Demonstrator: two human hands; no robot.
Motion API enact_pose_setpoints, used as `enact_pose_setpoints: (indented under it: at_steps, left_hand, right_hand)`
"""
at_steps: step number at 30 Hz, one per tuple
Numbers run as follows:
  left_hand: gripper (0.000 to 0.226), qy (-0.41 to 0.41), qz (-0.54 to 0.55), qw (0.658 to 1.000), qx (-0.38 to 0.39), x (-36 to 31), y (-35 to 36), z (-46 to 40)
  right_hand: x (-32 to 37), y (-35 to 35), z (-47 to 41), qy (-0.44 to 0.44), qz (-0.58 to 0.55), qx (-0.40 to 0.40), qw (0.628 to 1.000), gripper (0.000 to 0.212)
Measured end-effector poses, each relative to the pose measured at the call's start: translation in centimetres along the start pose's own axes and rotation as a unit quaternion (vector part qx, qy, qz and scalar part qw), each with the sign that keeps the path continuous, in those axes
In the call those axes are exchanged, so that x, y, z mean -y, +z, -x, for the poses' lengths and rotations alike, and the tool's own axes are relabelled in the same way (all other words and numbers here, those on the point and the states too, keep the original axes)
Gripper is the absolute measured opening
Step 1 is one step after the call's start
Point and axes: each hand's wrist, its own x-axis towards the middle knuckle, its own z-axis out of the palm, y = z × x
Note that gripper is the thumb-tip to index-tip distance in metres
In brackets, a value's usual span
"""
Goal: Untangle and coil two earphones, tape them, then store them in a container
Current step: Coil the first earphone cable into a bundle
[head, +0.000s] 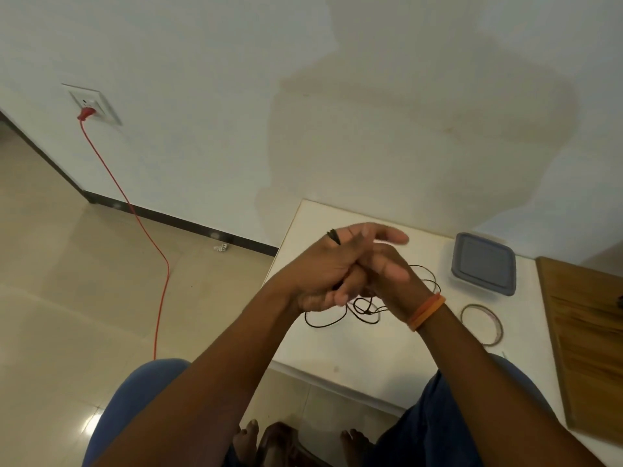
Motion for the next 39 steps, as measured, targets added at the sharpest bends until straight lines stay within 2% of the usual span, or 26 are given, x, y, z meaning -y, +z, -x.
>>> enact_pose_setpoints:
  at_steps: [2,4,8,16,20,25,28,30,32,36,39]
  left_hand:
    - [0.035,0.026,0.056,0.998,-0.026,-0.3,-0.4,-0.1]
    - [0.034,0.041,0.103,0.993,-0.05,-0.3,-0.7,-0.2]
    - [0.032,0.059,0.177,0.976,-0.11,-0.8,-0.9,-0.3]
    - [0.016,0.104,0.155,0.949,-0.256,-0.7,-1.4,-0.8]
    - [0.016,0.128,0.053,0.938,-0.317,-0.3,-2.0,-0.9]
    - [0.026,0.118,-0.161,0.913,-0.356,0.1,-2.2,-0.9]
    - [0.025,0.083,-0.226,0.898,-0.367,0.6,-2.6,-0.8]
    - [0.023,0.049,-0.223,0.901,-0.368,0.8,-2.6,-0.8]
    - [0.019,0.005,-0.25,0.897,-0.364,1.0,-2.7,-0.8]
    - [0.017,-0.091,-0.374,0.856,-0.344,1.4,-3.1,-0.8]
    - [0.036,-0.097,-0.412,0.853,-0.305,2.0,-3.1,-0.7]
  right_hand:
    - [-0.8,0.8,-0.1,-0.007,0.079,-0.011,0.997,0.027]
    - [-1.0,1.1,-0.1,-0.03,0.087,0.006,0.996,0.033]
    - [-0.7,0.8,0.2,-0.016,0.084,0.043,0.995,0.028]
    - [-0.3,0.6,0.6,0.008,0.131,0.084,0.988,0.021]
    - [-0.2,-0.1,0.6,0.016,0.196,0.075,0.977,0.016]
    - [0.0,-0.6,0.5,-0.018,0.242,0.058,0.968,0.012]
    - [0.0,-1.0,0.5,-0.051,0.282,0.024,0.958,0.009]
    - [0.0,-1.3,0.5,-0.064,0.291,0.005,0.955,0.008]
    - [0.3,-1.6,0.6,-0.065,0.27,-0.017,0.961,0.007]
    - [1.2,-2.5,0.7,-0.07,0.172,-0.047,0.982,0.007]
    - [1.3,-3.1,0.9,-0.062,0.119,-0.046,0.99,0.008]
